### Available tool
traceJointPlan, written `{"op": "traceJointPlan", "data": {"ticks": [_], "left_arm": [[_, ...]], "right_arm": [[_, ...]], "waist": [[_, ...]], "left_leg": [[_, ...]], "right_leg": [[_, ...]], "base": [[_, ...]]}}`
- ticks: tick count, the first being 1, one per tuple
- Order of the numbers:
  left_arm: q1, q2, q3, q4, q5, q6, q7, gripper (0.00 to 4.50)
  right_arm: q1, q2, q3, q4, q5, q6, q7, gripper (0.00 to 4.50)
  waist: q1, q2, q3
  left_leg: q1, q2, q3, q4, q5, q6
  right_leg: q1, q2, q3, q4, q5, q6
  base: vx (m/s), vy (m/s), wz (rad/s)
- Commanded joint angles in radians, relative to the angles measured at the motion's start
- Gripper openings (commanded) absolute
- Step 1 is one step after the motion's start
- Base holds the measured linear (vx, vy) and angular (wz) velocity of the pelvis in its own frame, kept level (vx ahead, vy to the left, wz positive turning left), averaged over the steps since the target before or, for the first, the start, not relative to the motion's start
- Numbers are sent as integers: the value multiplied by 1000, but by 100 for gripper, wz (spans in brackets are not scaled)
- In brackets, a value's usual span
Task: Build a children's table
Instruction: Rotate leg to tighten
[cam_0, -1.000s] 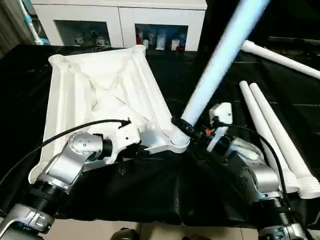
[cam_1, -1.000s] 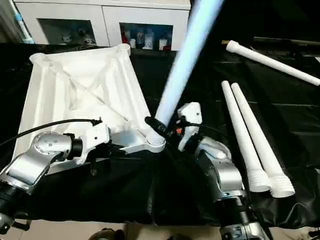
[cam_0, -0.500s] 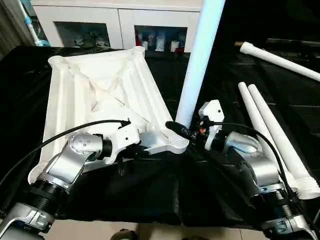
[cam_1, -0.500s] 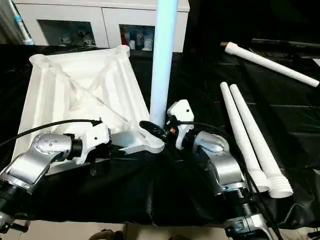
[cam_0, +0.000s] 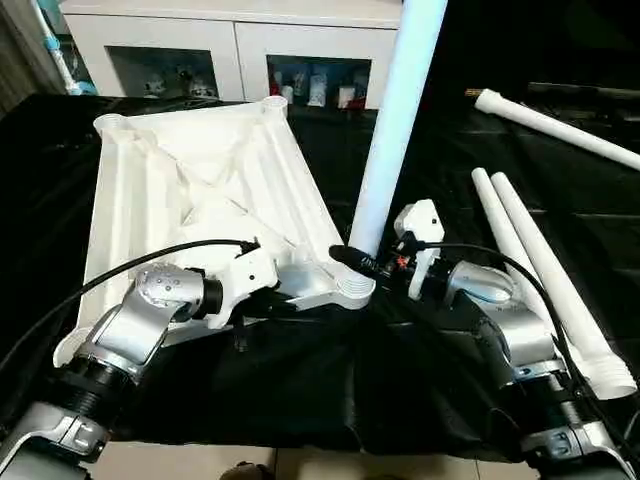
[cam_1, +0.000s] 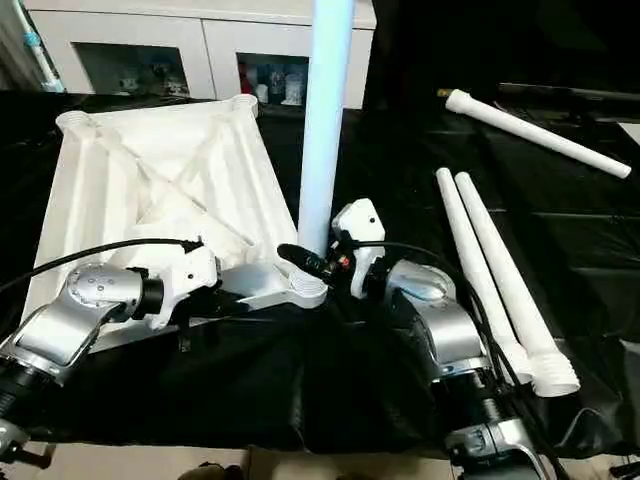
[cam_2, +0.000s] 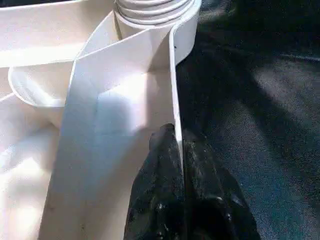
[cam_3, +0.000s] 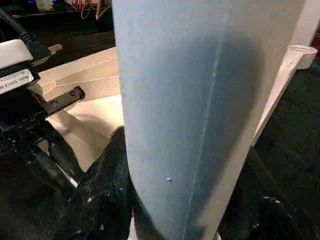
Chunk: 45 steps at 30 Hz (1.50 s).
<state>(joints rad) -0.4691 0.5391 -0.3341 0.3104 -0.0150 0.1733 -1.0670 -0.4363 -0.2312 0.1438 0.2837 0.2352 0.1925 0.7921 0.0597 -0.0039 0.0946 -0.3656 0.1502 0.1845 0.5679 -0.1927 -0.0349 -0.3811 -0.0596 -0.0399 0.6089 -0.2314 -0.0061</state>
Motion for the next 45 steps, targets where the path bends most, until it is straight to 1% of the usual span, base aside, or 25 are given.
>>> {"op": "traceJointPlan", "data": {"ticks": [1, 5, 9, 11, 13, 15, 16, 17, 18, 19, 20, 21, 22, 23, 24, 27, 30, 32, 37, 39, 40, 41, 43, 44, 45], "left_arm": [[-18, 10, -8, 3, 20, -19, -14, 0], [-18, 15, -16, 7, 33, 0, -15, 0], [-24, -5, -27, 24, 49, 49, 14, 0], [-34, -51, -40, 41, 73, 117, 78, 0], [-40, -77, -46, 51, 86, 145, 113, 0], [-62, -160, -42, 85, 97, 200, 208, 0], [-64, -164, -41, 87, 98, 202, 213, 0], [-78, -198, -36, 107, 101, 226, 256, 0], [-89, -221, -32, 123, 104, 241, 285, 0], [-108, -256, -24, 148, 108, 262, 328, 0], [-130, -294, -19, 175, 111, 282, 369, 0], [-149, -327, -15, 196, 112, 296, 401, 0], [-167, -363, -11, 214, 113, 316, 433, 0], [-174, -380, -8, 221, 114, 326, 448, 0], [-188, -412, -5, 233, 117, 340, 469, 0], [-216, -467, -19, 256, 135, 353, 498, 0], [-221, -471, -29, 262, 147, 352, 496, 0], [-212, -453, -32, 251, 149, 348, 482, 0], [-215, -436, -22, 261, 150, 337, 474, 0], [-216, -429, -17, 259, 152, 324, 464, 0], [-216, -427, -17, 257, 153, 319, 462, 0], [-216, -422, -14, 253, 154, 310, 458, 0], [-215, -410, -16, 244, 158, 292, 448, 0], [-214, -400, -19, 236, 163, 283, 445, 0], [-213, -393, -22, 231, 167, 278, 443, 0]], "right_arm": [[67, -8, 57, 148, -59, 81, -6, 183], [54, 6, 47, 163, -69, 75, -42, 183], [32, 40, 17, 206, -90, 69, -154, 183], [14, 83, -21, 251, -106, 61, -289, 183], [7, 102, -33, 268, -116, 53, -345, 183], [-9, 143, -54, 300, -127, 37, -443, 183], [-10, 145, -55, 302, -127, 37, -447, 183], [-19, 163, -69, 315, -123, 36, -484, 183], [-26, 174, -79, 325, -119, 37, -507, 183], [-41, 190, -92, 344, -112, 36, -540, 183], [-58, 204, -104, 366, -107, 34, -575, 183], [-74, 218, -117, 387, -101, 35, -608, 183], [-93, 234, -136, 412, -91, 36, -643, 183], [-101, 242, -146, 424, -87, 36, -660, 183], [-118, 254, -163, 448, -80, 40, -692, 183], [-149, 274, -178, 489, -78, 42, -734, 183], [-159, 282, -184, 506, -91, 39, -746, 183], [-162, 282, -185, 515, -94, 36, -746, 183], [-185, 282, -175, 544, -114, -2, -722, 183], [-190, 286, -182, 531, -99, -22, -695, 183], [-190, 288, -188, 525, -90, -23, -691, 218], [-193, 288, -196, 514, -82, -28, -679, 218], [-196, 284, -200, 490, -74, -36, -654, 255], [-196, 278, -196, 472, -75, -41, -635, 255], [-196, 274, -193, 459, -75, -43, -623, 272]], "waist": [[-2, 11, -17], [-4, 8, -16], [-7, 7, -11], [-9, 6, -7], [-12, 7, -7], [-17, 7, -7], [-15, 9, -7], [-14, 8, -9], [-14, 7, -7], [-12, 9, -8], [-13, 9, -6], [-11, 8, -5], [-9, 7, -5], [-13, 6, -4], [-15, 7, -5], [-15, 10, -9], [-13, 7, -9], [-13, 6, -9], [-15, 5, -7], [-14, 4, -8], [-14, 5, -9], [-13, 4, -10], [-12, 3, -9], [-12, 3, -10], [-9, -1, -14]], "left_leg": [[22, 97, -53, -100, -420, -37], [20, 97, -51, -103, -413, -36], [22, 95, -55, -104, -434, -44], [23, 95, -58, -108, -454, -55], [27, 95, -66, -112, -495, -74], [25, 95, -67, -116, -500, -78], [34, 94, -65, -116, -523, -85], [40, 95, -63, -115, -532, -86], [42, 94, -62, -115, -542, -87], [40, 93, -65, -118, -548, -86], [40, 92, -64, -119, -557, -87], [57, 88, -62, -116, -604, -94], [59, 87, -65, -114, -615, -92], [54, 86, -67, -115, -617, -90], [43, 86, -73, -123, -626, -92], [46, 86, -72, -125, -640, -96], [40, 85, -71, -127, -623, -88], [36, 85, -74, -130, -626, -83], [38, 85, -76, -130, -663, -83], [38, 85, -76, -130, -648, -74], [38, 86, -76, -131, -644, -73], [36, 87, -74, -132, -624, -70], [36, 88, -71, -132, -603, -64], [33, 88, -70, -132, -594, -60], [31, 90, -67, -130, -557, -52]], "right_leg": [[-7, -112, 74, -113, -490, -151], [-8, -110, 73, -112, -474, -152], [-12, -116, 75, -119, -556, -137], [-15, -116, 74, -123, -601, -125], [-15, -117, 69, -128, -642, -106], [-14, -115, 66, -128, -616, -104], [-20, -111, 66, -133, -609, -101], [-23, -110, 68, -134, -596, -103], [-25, -109, 69, -135, -578, -108], [-21, -109, 67, -135, -567, -105], [-23, -108, 67, -136, -570, -102], [-37, -104, 68, -144, -598, -88], [-39, -106, 68, -146, -609, -82], [-35, -107, 69, -145, -607, -81], [-26, -106, 65, -140, -581, -78], [-27, -104, 63, -142, -537, -74], [-25, -108, 64, -144, -503, -73], [-22, -112, 62, -144, -511, -70], [-27, -116, 57, -150, -544, -65], [-24, -119, 58, -153, -547, -64], [-23, -120, 58, -153, -543, -65], [-21, -119, 58, -153, -526, -68], [-22, -120, 60, -153, -498, -76], [-21, -121, 61, -152, -492, -80], [-17, -124, 63, -151, -467, -90]], "base": [[0, 0, 0], [0, 0, 0], [0, 0, 0], [0, 0, 0], [0, 0, 0], [0, 0, 0], [0, 0, 0], [0, 0, 0], [0, 0, 0], [0, 0, 0], [0, 0, 0], [0, 0, 0], [0, 0, 0], [-42, 70, 2], [0, 0, 0], [0, 0, 0], [0, 0, 0], [0, 0, 0], [0, 0, 0], [0, 0, 0], [0, 0, 0], [0, 0, 0], [0, 0, 0], [0, 0, 0], [0, 0, 0]]}}
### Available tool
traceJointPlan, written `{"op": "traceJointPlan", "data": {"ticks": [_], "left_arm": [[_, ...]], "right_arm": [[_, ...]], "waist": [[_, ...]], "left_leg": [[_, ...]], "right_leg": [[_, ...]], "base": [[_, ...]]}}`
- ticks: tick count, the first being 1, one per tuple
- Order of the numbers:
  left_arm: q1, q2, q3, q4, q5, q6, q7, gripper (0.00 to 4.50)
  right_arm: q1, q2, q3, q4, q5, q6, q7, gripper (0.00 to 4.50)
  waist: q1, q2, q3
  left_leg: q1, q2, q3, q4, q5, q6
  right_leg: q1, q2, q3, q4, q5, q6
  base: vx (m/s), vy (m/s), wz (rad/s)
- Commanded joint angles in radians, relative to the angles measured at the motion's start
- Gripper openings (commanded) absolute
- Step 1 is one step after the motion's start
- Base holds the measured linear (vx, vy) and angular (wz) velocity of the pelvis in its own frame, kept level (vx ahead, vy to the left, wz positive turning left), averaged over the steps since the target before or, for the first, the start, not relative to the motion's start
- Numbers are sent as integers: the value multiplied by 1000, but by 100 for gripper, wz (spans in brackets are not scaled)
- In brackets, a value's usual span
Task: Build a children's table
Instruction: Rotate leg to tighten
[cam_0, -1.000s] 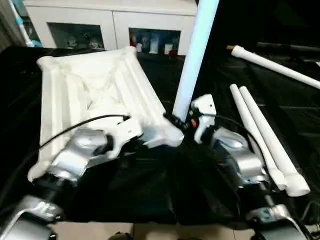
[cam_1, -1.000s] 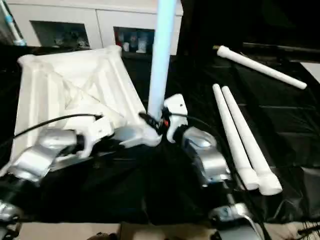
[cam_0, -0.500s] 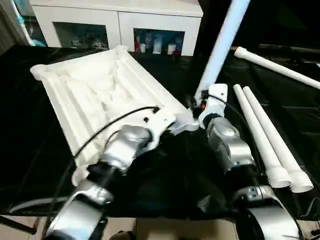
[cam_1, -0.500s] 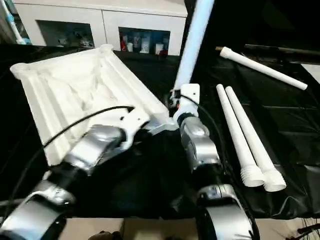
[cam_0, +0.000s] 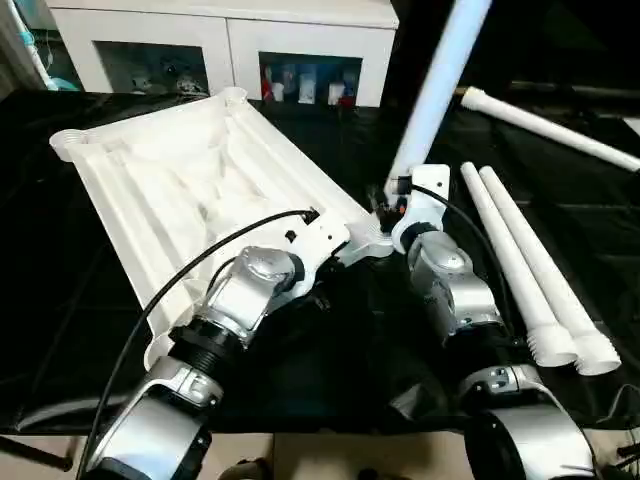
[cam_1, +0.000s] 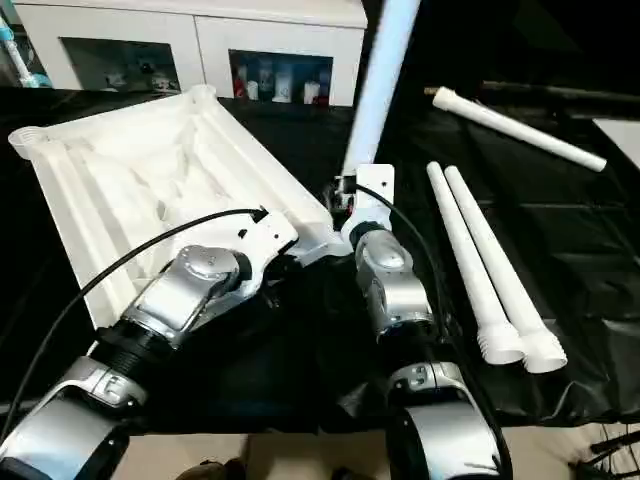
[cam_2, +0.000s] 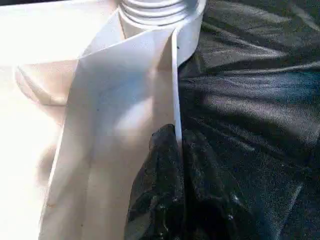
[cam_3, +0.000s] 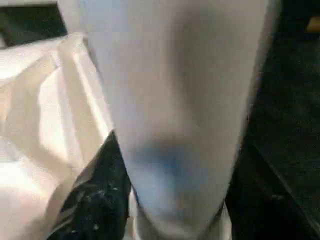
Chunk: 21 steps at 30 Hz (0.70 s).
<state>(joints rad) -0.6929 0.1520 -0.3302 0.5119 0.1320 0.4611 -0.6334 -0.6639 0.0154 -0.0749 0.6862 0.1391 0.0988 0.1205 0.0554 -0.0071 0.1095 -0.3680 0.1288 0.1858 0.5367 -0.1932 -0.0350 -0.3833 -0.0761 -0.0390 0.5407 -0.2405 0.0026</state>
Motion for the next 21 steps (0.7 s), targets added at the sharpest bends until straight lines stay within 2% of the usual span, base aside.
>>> {"op": "traceJointPlan", "data": {"ticks": [1, 3, 4, 5, 6, 7, 8, 9, 10, 11, 12, 13, 14, 15, 16, 17, 18, 19, 20, 21], "left_arm": [[12, 4, -32, 23, 27, -26, 8, 0], [22, 30, -34, -6, 29, -45, -11, 0], [23, 33, -35, -10, 29, -50, -15, 0], [28, 41, -33, -22, 24, -58, -27, 0], [38, 56, -33, -43, 18, -79, -48, 0], [55, 81, -26, -79, 7, -79, -77, 0], [55, 81, -26, -79, 7, -79, -77, 0], [67, 99, -25, -101, 1, -95, -99, 0], [71, 105, -24, -108, -3, -96, -108, 0], [81, 120, -21, -127, -10, -98, -126, 0], [90, 134, -22, -139, -15, -119, -146, 0], [98, 146, -19, -152, -25, -124, -165, 0], [107, 158, -18, -166, -32, -126, -181, 0], [117, 174, -22, -180, -40, -152, -208, 0], [126, 184, -23, -193, -50, -158, -229, 0], [140, 202, -26, -215, -62, -164, -260, 0], [151, 215, -29, -232, -76, -190, -292, 0], [163, 226, -28, -252, -92, -191, -320, 0], [171, 234, -27, -267, -102, -191, -338, 0], [189, 254, -28, -293, -119, -212, -375, 0]], "right_arm": [[33, 20, 32, 45, 15, 46, 57, 281], [40, -3, 46, -10, 20, 32, 113, 300], [41, -5, 46, -16, 22, 32, 118, 309], [44, -12, 47, -34, 27, 30, 141, 317], [53, -23, 46, -73, 45, 40, 175, 325], [69, -44, 44, -138, 74, 60, 236, 325], [69, -44, 44, -138, 74, 60, 236, 335], [82, -62, 50, -176, 83, 67, 270, 344], [86, -67, 52, -187, 85, 71, 279, 355], [99, -83, 58, -217, 92, 80, 308, 355], [109, -97, 65, -239, 98, 84, 335, 365], [119, -111, 73, -259, 103, 86, 364, 365], [128, -127, 82, -275, 105, 88, 395, 365], [137, -143, 89, -287, 106, 89, 425, 365], [143, -155, 95, -293, 108, 89, 449, 365], [153, -177, 110, -302, 102, 84, 491, 365], [162, -195, 123, -308, 94, 76, 522, 365], [169, -213, 138, -316, 87, 71, 551, 365], [177, -225, 147, -328, 84, 74, 571, 365], [195, -257, 170, -355, 84, 65, 631, 365]], "waist": [[-4, 1, -30], [-1, 3, -35], [0, 2, -34], [2, 3, -32], [2, 1, -29], [4, -1, -30], [6, -2, -31], [4, 0, -38], [5, 2, -45], [6, 3, -49], [3, 2, -45], [5, 1, -41], [5, 1, -44], [7, 1, -54], [7, -1, -58], [5, -3, -66], [7, -1, -69], [6, -5, -72], [6, -6, -73], [4, -13, -71]], "left_leg": [[30, 113, -66, -98, -523, -45], [16, 115, -56, -95, -373, -9], [13, 115, -48, -91, -315, 12], [17, 116, -41, -88, -298, 29], [20, 115, -38, -85, -317, 35], [20, 115, -39, -84, -319, 39], [17, 118, -41, -85, -309, 42], [8, 119, -41, -84, -254, 50], [10, 119, -36, -80, -198, 60], [15, 119, -29, -76, -178, 73], [11, 117, -25, -77, -207, 81], [11, 113, -23, -76, -288, 68], [12, 113, -24, -73, -295, 61], [8, 112, -23, -71, -246, 65], [6, 110, -21, -67, -209, 74], [-2, 105, -15, -51, -74, 123], [0, 103, -14, -45, -34, 140], [-6, 98, -11, -34, 36, 182], [-9, 96, -10, -29, 59, 199], [-13, 94, -8, -24, 69, 225]], "right_leg": [[-10, -109, 63, -80, -432, -106], [6, -110, 62, -65, -306, -149], [7, -109, 61, -62, -252, -168], [4, -110, 61, -65, -267, -181], [0, -111, 61, -72, -341, -180], [2, -112, 61, -75, -374, -174], [8, -114, 62, -74, -381, -166], [13, -110, 58, -64, -335, -168], [11, -101, 55, -53, -247, -183], [8, -95, 51, -48, -178, -206], [3, -93, 51, -50, -192, -213], [-6, -94, 54, -60, -290, -203], [-5, -95, 56, -59, -302, -198], [3, -92, 54, -48, -235, -203], [4, -88, 52, -42, -177, -211], [14, -84, 49, -15, 39, -250], [15, -82, 47, -5, 111, -267], [20, -79, 45, 9, 237, -286], [22, -79, 45, 15, 284, -294], [22, -79, 45, 19, 324, -303]], "base": [[0, 0, 0], [0, 0, 0], [0, 0, 0], [0, 0, 0], [0, 0, 0], [0, 0, 0], [0, 0, 0], [0, 0, 0], [0, 0, 0], [0, 0, 0], [0, 0, 0], [52, -33, 3], [52, -33, 3], [73, -32, 2], [73, -27, -1], [73, -27, -1], [72, -23, 0], [66, -19, 2], [66, -19, 2], [51, -14, 2]]}}
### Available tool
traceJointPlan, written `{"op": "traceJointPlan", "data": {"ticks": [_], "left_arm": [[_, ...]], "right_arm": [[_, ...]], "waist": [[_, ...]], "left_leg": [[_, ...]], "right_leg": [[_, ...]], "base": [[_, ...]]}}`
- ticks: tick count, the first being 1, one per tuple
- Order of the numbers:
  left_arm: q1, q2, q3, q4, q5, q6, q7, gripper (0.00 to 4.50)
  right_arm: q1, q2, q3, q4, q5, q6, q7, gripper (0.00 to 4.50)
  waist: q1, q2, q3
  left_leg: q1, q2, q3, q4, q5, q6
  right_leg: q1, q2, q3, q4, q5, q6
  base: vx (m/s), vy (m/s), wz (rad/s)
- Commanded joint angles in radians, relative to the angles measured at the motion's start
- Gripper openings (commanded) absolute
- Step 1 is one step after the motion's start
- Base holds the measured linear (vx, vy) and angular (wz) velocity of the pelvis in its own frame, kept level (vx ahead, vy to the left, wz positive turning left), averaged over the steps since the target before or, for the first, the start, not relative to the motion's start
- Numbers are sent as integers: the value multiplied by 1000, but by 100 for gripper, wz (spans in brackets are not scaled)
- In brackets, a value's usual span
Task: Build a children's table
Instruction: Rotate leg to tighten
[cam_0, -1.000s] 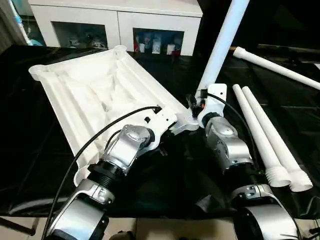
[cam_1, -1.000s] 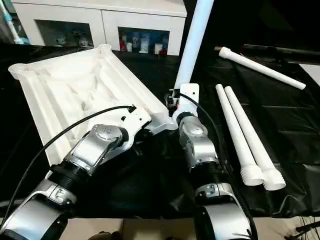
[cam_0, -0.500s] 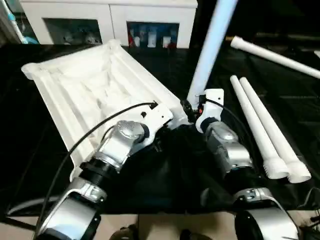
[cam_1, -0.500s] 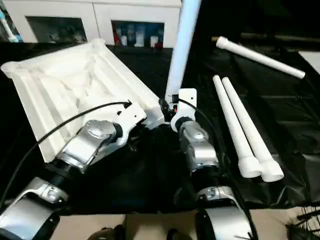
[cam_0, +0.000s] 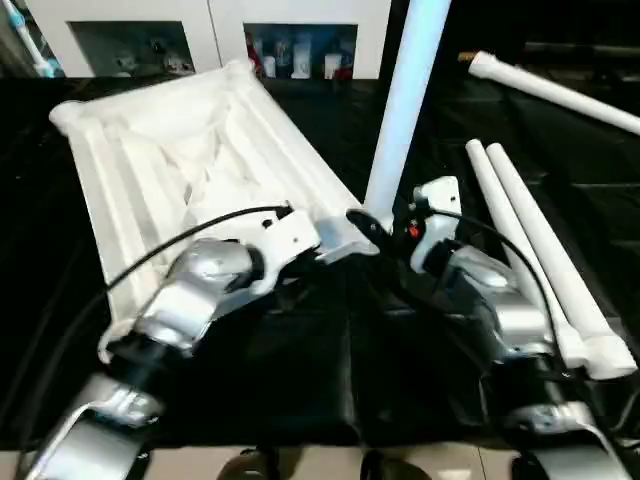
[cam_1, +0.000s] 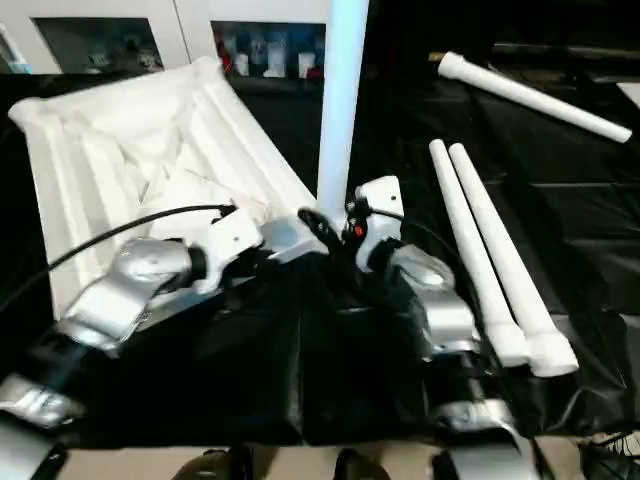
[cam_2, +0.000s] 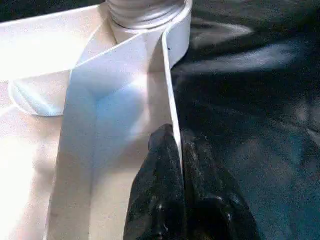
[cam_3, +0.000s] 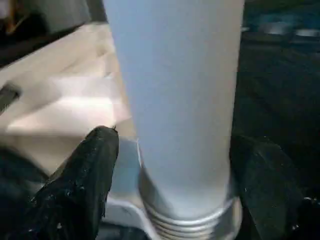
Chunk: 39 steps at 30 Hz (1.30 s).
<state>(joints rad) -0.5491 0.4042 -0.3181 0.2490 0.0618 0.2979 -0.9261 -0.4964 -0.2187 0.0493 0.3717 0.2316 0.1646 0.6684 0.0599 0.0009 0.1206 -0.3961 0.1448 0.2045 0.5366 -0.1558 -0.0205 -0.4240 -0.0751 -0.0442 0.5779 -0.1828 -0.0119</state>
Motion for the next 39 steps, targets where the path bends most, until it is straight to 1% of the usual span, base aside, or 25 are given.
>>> {"op": "traceJointPlan", "data": {"ticks": [1, 3, 5, 6, 7, 8, 9, 11, 12, 14, 16, 18, 19, 21, 23, 24, 25, 26, 29, 32, 33, 34, 37, 38, 39], "left_arm": [[53, 10, -40, -40, -56, -55, -97, 0], [76, 41, -40, -68, -73, -80, -148, 0], [87, 53, -35, -84, -89, -80, -173, 0], [92, 57, -32, -92, -97, -78, -183, 0], [99, 64, -29, -102, -107, -81, -197, 0], [103, 69, -26, -109, -113, -82, -205, 0], [107, 76, -23, -112, -115, -83, -210, 0], [110, 83, -19, -115, -117, -84, -216, 0], [111, 86, -17, -116, -118, -84, -219, 0], [112, 91, -15, -113, -117, -88, -224, 0], [111, 94, -11, -107, -115, -92, -227, 0], [110, 95, -7, -102, -111, -95, -230, 0], [109, 96, -5, -99, -109, -96, -231, 0], [107, 97, -4, -94, -108, -98, -231, 0], [106, 99, -3, -90, -107, -99, -230, 0], [105, 101, -2, -86, -106, -101, -231, 0], [105, 101, -2, -85, -105, -102, -232, 0], [105, 101, -1, -84, -104, -103, -232, 0], [106, 102, -1, -84, -103, -103, -232, 0], [106, 103, 1, -83, -102, -103, -234, 0], [106, 103, 1, -84, -102, -103, -235, 0], [106, 103, 1, -84, -102, -103, -235, 0], [106, 104, 2, -82, -104, -103, -236, 0], [106, 105, 2, -81, -104, -104, -236, 0], [105, 105, 2, -79, -103, -105, -236, 0]], "right_arm": [[34, -36, 54, -52, -7, -3, 109, 365], [58, -88, 81, -88, 1, -9, 207, 365], [65, -108, 90, -95, 4, -15, 243, 365], [68, -119, 96, -98, 2, -23, 261, 365], [72, -130, 103, -98, -1, -32, 278, 365], [75, -138, 108, -98, -3, -40, 293, 365], [77, -148, 115, -100, -6, -49, 315, 365], [79, -158, 121, -102, -5, -53, 335, 365], [79, -163, 125, -103, -5, -54, 344, 365], [80, -172, 135, -103, -10, -62, 359, 365], [82, -182, 146, -103, -19, -73, 377, 365], [81, -188, 150, -100, -26, -80, 389, 365], [80, -190, 150, -98, -27, -84, 392, 365], [79, -196, 151, -91, -31, -95, 400, 365], [79, -203, 153, -88, -35, -101, 408, 365], [79, -206, 153, -86, -35, -101, 410, 365], [79, -206, 153, -85, -35, -101, 410, 365], [78, -207, 153, -83, -36, -101, 410, 365], [79, -205, 158, -72, -42, -107, 408, 365], [85, -205, 168, -59, -53, -117, 412, 348], [84, -204, 166, -58, -52, -116, 412, 348], [84, -204, 166, -58, -52, -116, 412, 337], [85, -199, 160, -54, -48, -112, 412, 317], [85, -197, 161, -54, -47, -112, 413, 303], [86, -196, 161, -53, -46, -111, 414, 303]], "waist": [[3, -17, -87], [3, -15, -86], [2, -13, -81], [1, -14, -76], [2, -12, -73], [3, -11, -71], [0, -13, -66], [-1, -13, -63], [-3, -14, -64], [-4, -15, -64], [-3, -16, -67], [-2, -17, -72], [-2, -16, -74], [-1, -17, -78], [-1, -17, -79], [1, -18, -77], [2, -16, -76], [1, -18, -76], [0, -17, -76], [-1, -17, -77], [-1, -16, -78], [-1, -16, -78], [-1, -17, -77], [0, -15, -76], [0, -16, -77]], "left_leg": [[16, 81, -31, -19, 32, 223], [18, 84, -31, -16, 33, 239], [19, 88, -31, -19, 1, 235], [20, 91, -32, -22, -42, 216], [23, 94, -33, -26, -87, 191], [25, 95, -33, -28, -109, 178], [27, 94, -33, -34, -180, 136], [27, 94, -36, -36, -226, 108], [27, 93, -38, -38, -245, 84], [29, 92, -39, -38, -257, 73], [29, 91, -38, -36, -238, 74], [27, 89, -36, -31, -196, 90], [25, 88, -36, -28, -164, 107], [24, 87, -35, -22, -123, 133], [23, 86, -33, -19, -107, 149], [23, 85, -33, -18, -115, 154], [24, 86, -33, -19, -123, 153], [23, 85, -33, -19, -130, 151], [25, 88, -35, -20, -147, 137], [24, 87, -35, -19, -141, 135], [25, 87, -35, -18, -131, 141], [24, 86, -35, -17, -128, 143], [23, 86, -34, -16, -127, 147], [24, 86, -35, -16, -128, 147], [24, 86, -34, -15, -128, 147]], "right_leg": [[68, -82, 48, -12, 268, -293], [64, -77, 44, -12, 242, -295], [59, -78, 43, -18, 156, -299], [58, -79, 43, -25, 67, -298], [57, -82, 45, -32, -20, -290], [55, -82, 46, -36, -59, -284], [50, -81, 49, -46, -168, -267], [49, -83, 52, -52, -235, -252], [50, -86, 54, -56, -286, -229], [47, -85, 55, -59, -312, -216], [47, -85, 55, -56, -293, -214], [51, -84, 54, -49, -229, -223], [52, -83, 53, -44, -177, -235], [54, -81, 51, -36, -108, -252], [55, -80, 49, -32, -72, -267], [56, -81, 49, -34, -85, -270], [55, -81, 48, -36, -100, -269], [56, -81, 48, -36, -113, -267], [55, -81, 48, -38, -151, -259], [56, -80, 48, -36, -137, -261], [56, -80, 48, -33, -116, -266], [56, -80, 48, -33, -111, -268], [57, -80, 47, -32, -108, -270], [56, -80, 47, -32, -110, -270], [57, -80, 47, -32, -110, -270]], "base": [[0, 0, 0], [0, 0, 0], [0, 0, 0], [0, 0, 0], [0, 0, 0], [-74, 16, 0], [-51, 11, 1], [-58, 10, 0], [-58, 8, -1], [0, 0, 0], [0, 0, 0], [0, 0, 0], [0, 0, 0], [0, 0, 0], [0, 0, 0], [0, 0, 0], [0, 0, 0], [0, 0, 0], [0, 0, 0], [0, 0, 0], [0, 0, 0], [0, 0, 0], [0, 0, 0], [0, 0, 0], [0, 0, 0]]}}
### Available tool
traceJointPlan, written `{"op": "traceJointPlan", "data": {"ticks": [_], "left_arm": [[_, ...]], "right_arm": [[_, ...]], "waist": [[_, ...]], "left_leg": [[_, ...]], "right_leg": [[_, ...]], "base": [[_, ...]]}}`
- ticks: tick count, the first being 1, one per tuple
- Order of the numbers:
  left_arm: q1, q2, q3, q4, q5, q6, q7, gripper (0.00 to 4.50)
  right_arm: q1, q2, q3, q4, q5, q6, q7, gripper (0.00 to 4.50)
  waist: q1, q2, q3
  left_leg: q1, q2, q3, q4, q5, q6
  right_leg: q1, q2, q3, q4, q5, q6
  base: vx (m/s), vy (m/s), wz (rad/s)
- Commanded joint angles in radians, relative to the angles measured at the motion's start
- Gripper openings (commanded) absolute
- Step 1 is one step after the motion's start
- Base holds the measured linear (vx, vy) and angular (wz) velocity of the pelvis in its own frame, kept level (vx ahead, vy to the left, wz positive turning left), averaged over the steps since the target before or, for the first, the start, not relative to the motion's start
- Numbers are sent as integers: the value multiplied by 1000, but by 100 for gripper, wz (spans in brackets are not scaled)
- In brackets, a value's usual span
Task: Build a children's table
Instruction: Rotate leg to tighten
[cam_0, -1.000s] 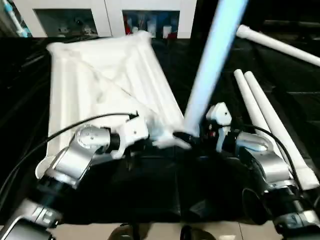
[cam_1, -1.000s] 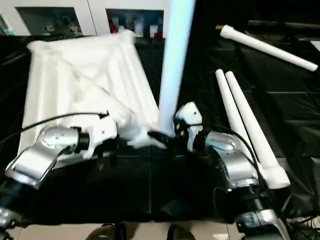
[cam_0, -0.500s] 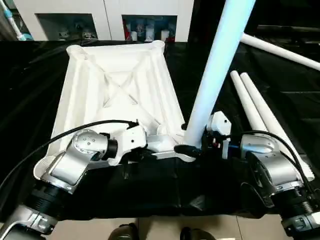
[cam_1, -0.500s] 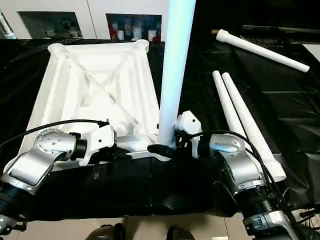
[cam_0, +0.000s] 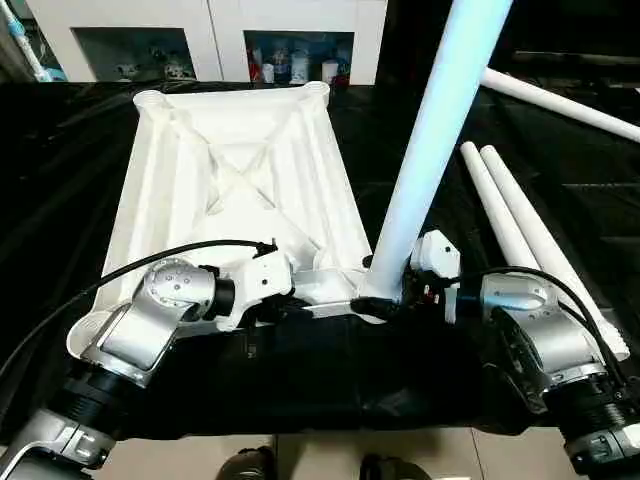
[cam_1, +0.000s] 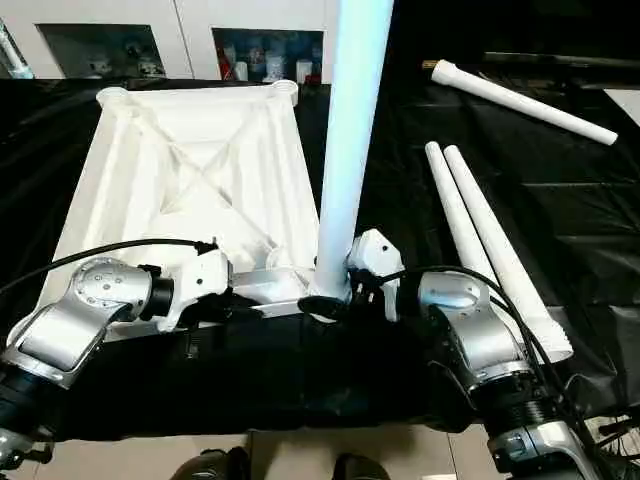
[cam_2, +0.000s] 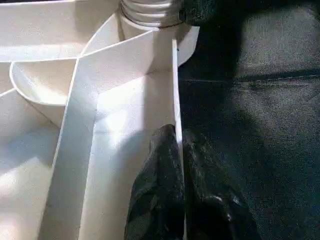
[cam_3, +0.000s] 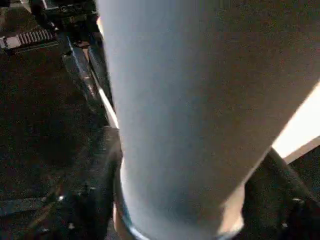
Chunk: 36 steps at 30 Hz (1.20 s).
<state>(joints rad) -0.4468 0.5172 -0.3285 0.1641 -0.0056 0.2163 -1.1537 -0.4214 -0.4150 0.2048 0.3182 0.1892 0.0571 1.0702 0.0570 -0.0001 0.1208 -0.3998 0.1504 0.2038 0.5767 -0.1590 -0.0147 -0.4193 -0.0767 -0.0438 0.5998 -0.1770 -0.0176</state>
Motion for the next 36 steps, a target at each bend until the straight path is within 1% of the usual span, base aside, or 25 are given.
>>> {"op": "traceJointPlan", "data": {"ticks": [1, 5, 8, 10, 13, 15, 17, 18, 19, 20, 21, 22, 23, 24, 25, 26, 28, 29, 30, 31, 32, 34, 35, 36], "left_arm": [[2, -8, 13, 7, -36, -23, -9, 0], [1, -8, 14, 10, -37, -22, -9, 0], [1, -7, 14, 13, -37, -22, -11, 0], [1, -6, 14, 14, -37, -21, -12, 0], [3, -5, 14, 17, -35, -20, -12, 0], [2, -8, 15, 27, -24, -3, 7, 0], [-7, -27, 22, 54, -7, 28, 57, 0], [-17, -45, 28, 77, 5, 49, 97, 0], [-32, -75, 36, 110, 21, 78, 155, 0], [-34, -77, 36, 112, 22, 81, 159, 0], [-46, -100, 41, 136, 32, 99, 200, 0], [-60, -124, 47, 162, 43, 111, 242, 0], [-68, -140, 52, 175, 44, 121, 265, 0], [-79, -160, 59, 190, 47, 139, 295, 0], [-90, -177, 62, 206, 55, 149, 326, 0], [-108, -205, 63, 226, 67, 176, 372, 0], [-128, -234, 61, 246, 82, 203, 420, 0], [-144, -260, 55, 264, 97, 224, 460, 0], [-154, -276, 50, 274, 106, 236, 482, 0], [-155, -278, 50, 275, 107, 237, 484, 0], [-165, -297, 47, 286, 117, 246, 506, 0], [-173, -314, 43, 297, 126, 249, 521, 0], [-177, -325, 37, 301, 131, 248, 525, 0], [-174, -325, 30, 295, 131, 241, 515, 0]], "right_arm": [[12, 3, 7, 1, -4, -4, 12, 292], [14, 6, 10, 5, -3, -9, 12, 276], [15, 8, 11, 7, -3, -10, 15, 273], [16, 10, 13, 9, -3, -12, 18, 272], [20, 15, 15, 11, -3, -9, 15, 272], [20, 29, 7, 21, -3, 11, -14, 272], [8, 57, -10, 66, -25, 30, -102, 272], [-1, 81, -25, 101, -39, 46, -174, 272], [-12, 118, -48, 144, -52, 69, -270, 272], [-12, 121, -49, 147, -52, 71, -276, 272], [-14, 146, -59, 163, -53, 80, -321, 272], [-17, 175, -69, 180, -54, 87, -370, 272], [-19, 192, -74, 190, -56, 91, -401, 272], [-30, 227, -86, 217, -63, 99, -473, 272], [-37, 250, -95, 235, -68, 104, -522, 272], [-53, 289, -111, 271, -71, 109, -605, 272], [-73, 331, -131, 311, -71, 114, -695, 272], [-94, 372, -152, 352, -70, 118, -779, 272], [-108, 398, -165, 378, -69, 122, -828, 272], [-109, 400, -166, 381, -69, 122, -833, 272], [-124, 425, -177, 405, -70, 121, -874, 272], [-135, 448, -183, 421, -71, 118, -899, 272], [-144, 463, -180, 431, -79, 109, -905, 272], [-146, 465, -169, 430, -87, 103, -887, 272]], "waist": [[3, -15, -77], [2, -15, -75], [2, -15, -74], [2, -17, -74], [1, -16, -73], [1, -15, -71], [-3, -14, -68], [-6, -14, -63], [-9, -14, -58], [-12, -15, -57], [-14, -19, -52], [-14, -16, -48], [-16, -16, -44], [-18, -18, -42], [-20, -18, -43], [-24, -16, -41], [-27, -16, -41], [-30, -16, -41], [-31, -14, -41], [-32, -12, -41], [-33, -12, -41], [-34, -12, -40], [-33, -12, -39], [-35, -14, -36]], "left_leg": [[28, 81, -34, -56, -129, 141], [28, 81, -34, -56, -144, 133], [28, 81, -35, -57, -151, 128], [27, 80, -34, -56, -141, 132], [27, 80, -34, -56, -139, 135], [26, 80, -35, -56, -142, 134], [28, 80, -34, -59, -157, 126], [29, 79, -35, -62, -191, 109], [30, 76, -37, -66, -235, 80], [32, 77, -40, -68, -255, 65], [36, 77, -42, -71, -293, 38], [43, 79, -45, -74, -333, 23], [45, 77, -47, -76, -357, 15], [46, 77, -52, -79, -386, -3], [48, 77, -54, -80, -399, -13], [49, 76, -55, -83, -410, -21], [49, 76, -60, -86, -427, -28], [49, 76, -60, -87, -431, -30], [51, 76, -60, -88, -447, -36], [53, 75, -63, -90, -467, -41], [53, 75, -64, -92, -474, -43], [55, 77, -65, -97, -504, -53], [61, 76, -64, -98, -534, -58], [67, 74, -65, -97, -573, -62]], "right_leg": [[51, -77, 46, -54, -120, -264], [51, -79, 47, -56, -144, -260], [50, -79, 47, -57, -156, -255], [51, -78, 47, -56, -140, -256], [51, -79, 47, -56, -142, -256], [49, -78, 47, -57, -147, -256], [46, -76, 47, -60, -169, -254], [43, -77, 47, -67, -223, -250], [41, -79, 48, -75, -304, -237], [42, -81, 48, -78, -346, -226], [39, -82, 48, -86, -426, -200], [32, -84, 51, -93, -486, -179], [29, -84, 50, -97, -521, -168], [30, -88, 49, -102, -573, -146], [28, -88, 49, -104, -589, -135], [23, -88, 50, -106, -599, -130], [25, -89, 46, -110, -608, -122], [24, -89, 46, -110, -606, -121], [19, -88, 47, -111, -607, -117], [19, -88, 44, -114, -604, -109], [22, -87, 42, -115, -596, -105], [18, -83, 40, -116, -572, -101], [13, -82, 42, -119, -569, -95], [7, -82, 40, -126, -589, -86]], "base": [[0, 0, 0], [0, 0, 0], [0, 0, 0], [0, 0, 0], [0, 0, 0], [0, 0, 0], [0, 0, 0], [0, 0, 0], [0, 0, 0], [0, 0, 0], [0, 0, 0], [0, 0, 0], [0, 0, 0], [0, 0, 0], [0, 0, 0], [0, 0, 0], [0, 0, 0], [0, 0, 0], [0, 0, 0], [0, 0, 0], [0, 0, 0], [0, 0, 0], [0, 0, 0], [0, 0, 0]]}}
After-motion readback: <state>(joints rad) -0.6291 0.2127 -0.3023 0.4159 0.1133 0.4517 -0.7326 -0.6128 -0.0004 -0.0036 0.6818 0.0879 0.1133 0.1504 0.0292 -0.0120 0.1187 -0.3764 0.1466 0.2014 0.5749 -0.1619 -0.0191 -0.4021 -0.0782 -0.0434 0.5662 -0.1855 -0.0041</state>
